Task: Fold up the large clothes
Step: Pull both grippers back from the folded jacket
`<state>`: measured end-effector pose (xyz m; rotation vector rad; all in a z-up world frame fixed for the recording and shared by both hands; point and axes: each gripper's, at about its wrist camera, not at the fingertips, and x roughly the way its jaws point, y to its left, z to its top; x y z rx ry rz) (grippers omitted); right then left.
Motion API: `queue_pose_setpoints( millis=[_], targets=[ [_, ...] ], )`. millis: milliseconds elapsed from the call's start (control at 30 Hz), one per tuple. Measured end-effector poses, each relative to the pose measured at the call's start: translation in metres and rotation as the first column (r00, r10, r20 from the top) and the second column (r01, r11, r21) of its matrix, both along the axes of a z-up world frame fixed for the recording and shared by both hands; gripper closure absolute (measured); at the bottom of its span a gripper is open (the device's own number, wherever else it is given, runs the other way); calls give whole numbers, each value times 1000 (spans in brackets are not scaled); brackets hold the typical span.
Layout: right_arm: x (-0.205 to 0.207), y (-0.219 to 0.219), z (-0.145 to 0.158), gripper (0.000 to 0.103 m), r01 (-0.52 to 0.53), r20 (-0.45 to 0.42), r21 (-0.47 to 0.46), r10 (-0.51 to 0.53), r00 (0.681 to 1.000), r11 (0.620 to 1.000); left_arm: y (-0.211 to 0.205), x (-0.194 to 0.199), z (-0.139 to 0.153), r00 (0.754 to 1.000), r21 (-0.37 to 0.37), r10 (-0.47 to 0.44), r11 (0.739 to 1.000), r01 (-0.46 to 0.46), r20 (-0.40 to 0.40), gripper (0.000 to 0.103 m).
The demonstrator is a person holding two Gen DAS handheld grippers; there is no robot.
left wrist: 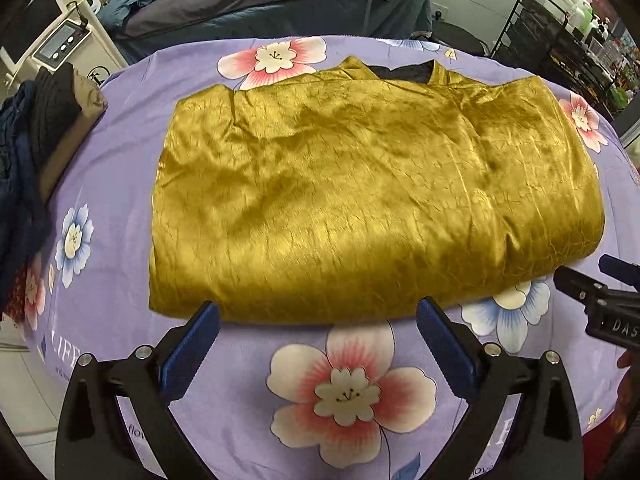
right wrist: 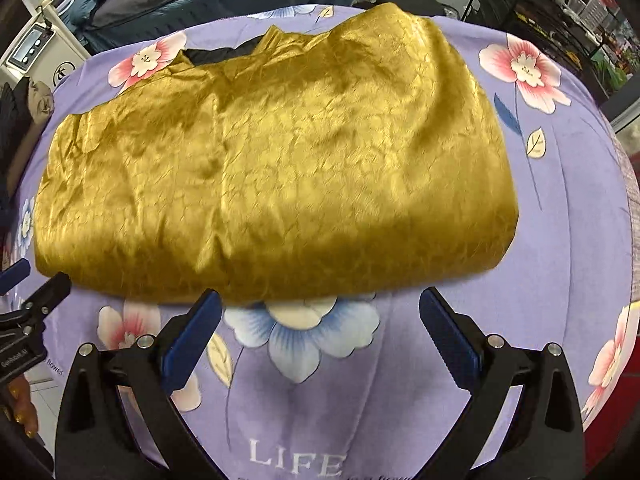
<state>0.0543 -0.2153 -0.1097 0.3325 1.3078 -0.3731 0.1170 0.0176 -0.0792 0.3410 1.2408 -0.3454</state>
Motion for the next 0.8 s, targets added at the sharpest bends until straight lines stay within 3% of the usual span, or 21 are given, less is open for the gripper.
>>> queue_pose_setpoints(
  millis=[100, 267, 467, 800],
  targets=[
    [-1, 11, 5, 6, -15, 2, 26, 15, 1000, 1000, -8, -5, 7, 1000, 11, -22, 1000, 22, 9, 7],
    [5, 28, 29, 6, -82, 21, -25, 82, 996, 996, -17, -6, 30, 996, 27, -56, 998, 54, 64, 7],
    [6, 35, 59, 6, -111, 54, -57, 115, 992, 992, -17, -8, 30, 996, 43, -49, 998, 46, 71, 7],
    [-6, 34, 52, 6, -70, 49, -45, 72, 996, 997, -5, -12, 27, 999, 38, -10, 999, 8, 46, 7]
  ],
)
